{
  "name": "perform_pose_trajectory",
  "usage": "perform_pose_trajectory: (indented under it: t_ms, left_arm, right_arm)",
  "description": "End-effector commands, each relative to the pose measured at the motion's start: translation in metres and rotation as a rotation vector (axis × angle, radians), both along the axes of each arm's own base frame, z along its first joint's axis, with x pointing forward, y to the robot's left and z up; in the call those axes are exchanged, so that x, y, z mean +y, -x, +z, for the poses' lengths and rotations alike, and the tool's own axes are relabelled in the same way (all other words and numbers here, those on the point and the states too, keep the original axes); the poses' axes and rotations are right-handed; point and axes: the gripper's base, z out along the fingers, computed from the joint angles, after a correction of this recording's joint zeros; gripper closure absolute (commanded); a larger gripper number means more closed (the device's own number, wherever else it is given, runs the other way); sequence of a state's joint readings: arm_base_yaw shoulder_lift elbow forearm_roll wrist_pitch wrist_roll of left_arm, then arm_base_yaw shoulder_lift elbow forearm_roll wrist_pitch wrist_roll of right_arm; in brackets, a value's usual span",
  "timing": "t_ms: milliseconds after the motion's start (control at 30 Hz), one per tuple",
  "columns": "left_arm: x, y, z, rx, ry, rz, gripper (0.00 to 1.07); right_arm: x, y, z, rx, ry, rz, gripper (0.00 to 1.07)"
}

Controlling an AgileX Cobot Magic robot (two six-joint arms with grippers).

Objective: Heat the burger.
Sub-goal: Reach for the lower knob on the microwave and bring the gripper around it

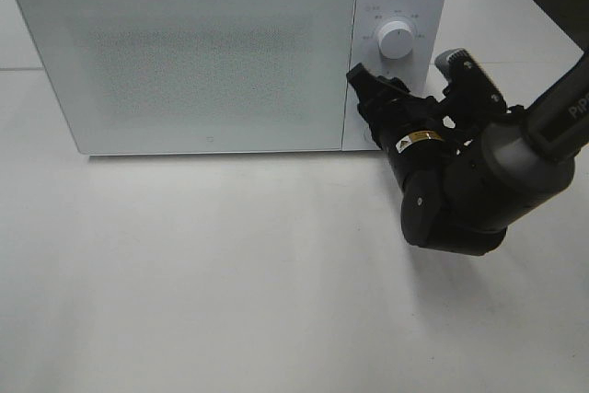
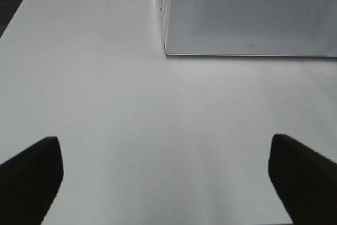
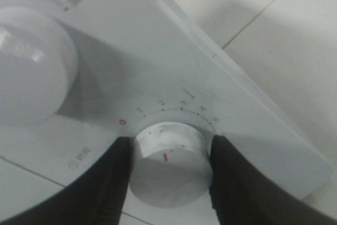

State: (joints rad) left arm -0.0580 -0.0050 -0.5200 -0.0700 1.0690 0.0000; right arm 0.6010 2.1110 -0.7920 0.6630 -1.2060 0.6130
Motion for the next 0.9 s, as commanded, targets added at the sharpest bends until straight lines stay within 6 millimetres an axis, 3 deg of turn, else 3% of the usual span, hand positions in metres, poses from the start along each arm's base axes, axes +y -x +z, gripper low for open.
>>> perform_pose_trajectory:
  t_ms: [33,400,900]
  left_arm:
    - [-0.0001,0.0021,-0.0011,-0.015,0.003,0.002,0.08]
    - [-0.0001,0.0021,-0.0011,-0.015,0.003,0.002,0.08]
    - [-0.0001,0.0021,-0.0011,-0.015,0.003,0.002,0.08]
  right_arm:
    - [0.0180,-0.0064,0.0136,-0.078,-0.304,0.094,1.05]
    - [0.0191,-0.0057,0.0090,0.023,-0.862,-0.001,1.05]
    - [0.0206,-0.0055,0.0093,0.031,-0.899,0.008,1.02]
